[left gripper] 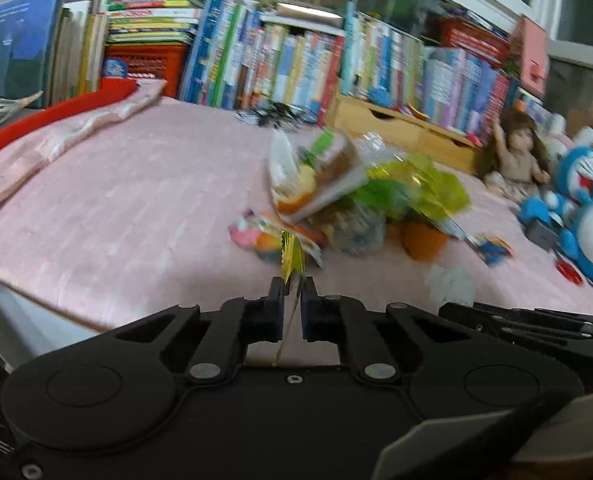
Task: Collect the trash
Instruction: 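Carry both items down into the black bin and open both tools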
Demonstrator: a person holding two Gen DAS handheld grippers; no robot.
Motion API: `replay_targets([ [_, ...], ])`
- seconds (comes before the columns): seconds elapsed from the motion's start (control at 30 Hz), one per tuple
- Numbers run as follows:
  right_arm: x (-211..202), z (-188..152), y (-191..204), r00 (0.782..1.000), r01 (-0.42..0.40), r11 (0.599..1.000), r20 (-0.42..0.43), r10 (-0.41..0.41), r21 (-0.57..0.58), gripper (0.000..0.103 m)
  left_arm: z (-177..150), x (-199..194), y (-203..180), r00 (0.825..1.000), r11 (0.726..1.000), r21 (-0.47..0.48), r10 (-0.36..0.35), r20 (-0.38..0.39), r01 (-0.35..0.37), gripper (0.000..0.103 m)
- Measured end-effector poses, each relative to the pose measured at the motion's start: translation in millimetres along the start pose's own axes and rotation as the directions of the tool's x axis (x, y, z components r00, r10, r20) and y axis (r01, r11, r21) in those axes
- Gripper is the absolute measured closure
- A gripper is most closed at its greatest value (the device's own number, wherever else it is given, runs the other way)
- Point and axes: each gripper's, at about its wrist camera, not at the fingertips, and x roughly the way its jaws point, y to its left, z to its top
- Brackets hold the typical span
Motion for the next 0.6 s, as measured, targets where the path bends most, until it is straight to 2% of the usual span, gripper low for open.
replay_targets([
  [0.17, -18.0, -33.7, 1.6, 0.994, -0.038, 0.999, -0.107, 0.037, -0.007, 0.077, -30.0, -19.2, -10.7, 0.995, 0.996, 0.054, -0.061, -0.082, 0.066, 0.095],
  [0.27, -19.3, -58.4, 3.9, 0.984, -0.042, 0.999, -0.173, 0.040, -0.007, 0.077, -49.7, -22.8, -14.8, 0.985, 0.992, 0.074, -0.087, -0.149, 0.099, 0.095],
  [0.47, -7.5, -96.1, 3.9, 0.957, -0.036, 0.999, -0.290, 0.032, -0.009, 0.077, -91.7, -8.0, -17.1, 0.950, 0.989, 0.090, -0.089, -0.298, 0.121, 0.095],
  [0.6, 2.9, -113.9, -0.6, 0.939, -0.027, 1.000, -0.343, 0.025, -0.001, 0.077, -115.3, 16.5, -13.1, 0.920, 0.991, 0.096, -0.053, -0.387, 0.097, 0.095],
])
